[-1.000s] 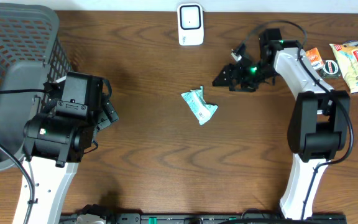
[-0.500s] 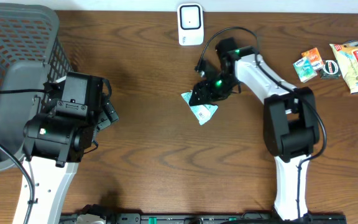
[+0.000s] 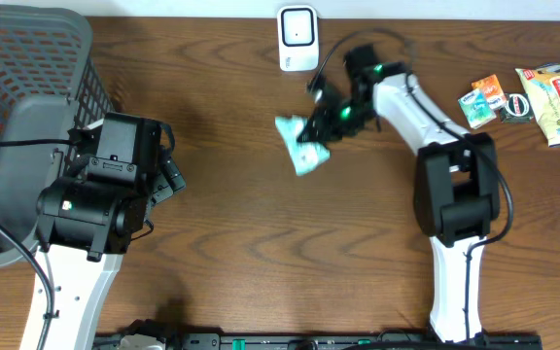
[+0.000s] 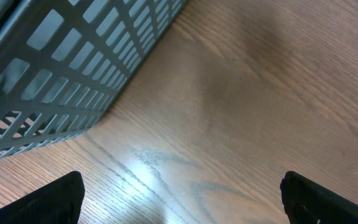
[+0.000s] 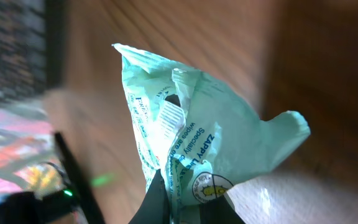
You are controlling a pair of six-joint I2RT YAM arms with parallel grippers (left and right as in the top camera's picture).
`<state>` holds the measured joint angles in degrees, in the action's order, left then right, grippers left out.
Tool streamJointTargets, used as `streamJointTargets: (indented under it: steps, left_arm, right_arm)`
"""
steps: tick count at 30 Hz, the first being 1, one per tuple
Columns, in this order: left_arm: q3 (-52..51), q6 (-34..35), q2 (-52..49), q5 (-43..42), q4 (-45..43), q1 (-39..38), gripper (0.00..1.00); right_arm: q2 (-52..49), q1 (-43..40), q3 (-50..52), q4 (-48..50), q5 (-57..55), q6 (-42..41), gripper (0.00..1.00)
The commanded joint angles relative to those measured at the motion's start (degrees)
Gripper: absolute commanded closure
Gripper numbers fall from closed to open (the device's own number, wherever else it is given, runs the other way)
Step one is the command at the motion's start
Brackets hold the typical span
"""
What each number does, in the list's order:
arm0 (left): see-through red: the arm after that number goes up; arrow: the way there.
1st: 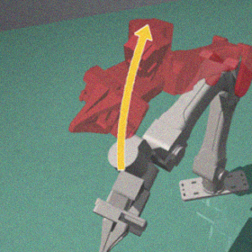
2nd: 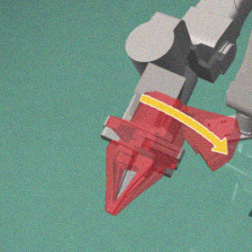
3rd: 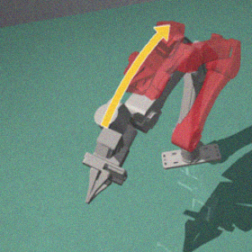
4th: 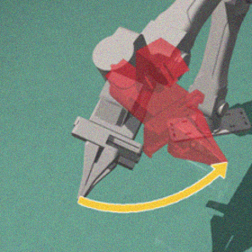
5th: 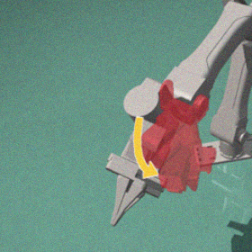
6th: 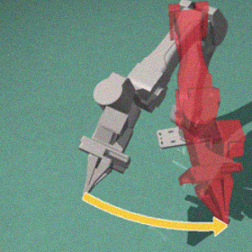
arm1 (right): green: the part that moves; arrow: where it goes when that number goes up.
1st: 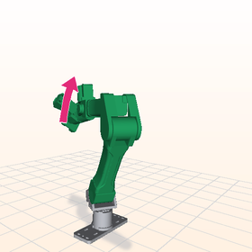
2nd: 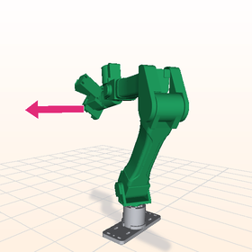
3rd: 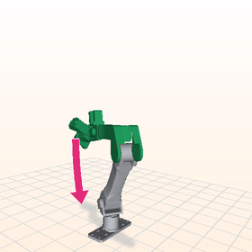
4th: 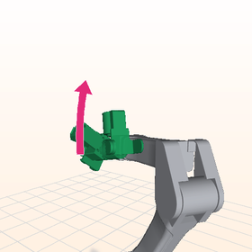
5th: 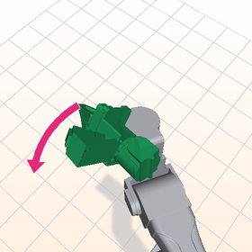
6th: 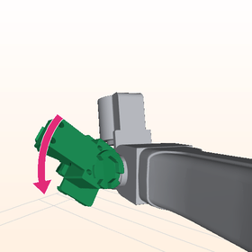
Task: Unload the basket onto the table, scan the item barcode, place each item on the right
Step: 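Raise the wipes pack up to the scanner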
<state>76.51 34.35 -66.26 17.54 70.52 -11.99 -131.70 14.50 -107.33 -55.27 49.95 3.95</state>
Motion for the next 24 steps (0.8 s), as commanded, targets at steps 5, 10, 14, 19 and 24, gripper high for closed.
streamJointTargets:
  steps: [5,10,14,19,24]
  left_arm:
    - [0.1,0.3,0.1,1.2,0.2,0.3,0.00]
    - [0.1,0.3,0.1,1.2,0.2,0.3,0.00]
    - [0.1,0.3,0.1,1.2,0.2,0.3,0.00]
    - [0.1,0.3,0.1,1.2,0.2,0.3,0.00]
    - [0.1,0.3,0.1,1.2,0.2,0.3,0.00]
  right_arm:
    - [10.1,-5.0,-6.7,8.3,11.2,0.0,0.99]
    - [14.6,-7.8,-6.7,17.2,11.3,-2.1,0.99]
    - [14.9,-8.6,-6.7,19.7,11.2,-7.1,0.99]
    - [14.6,-8.2,-6.6,18.6,11.0,-7.2,0.99]
    - [14.6,-7.3,-6.6,17.9,11.0,-7.3,0.99]
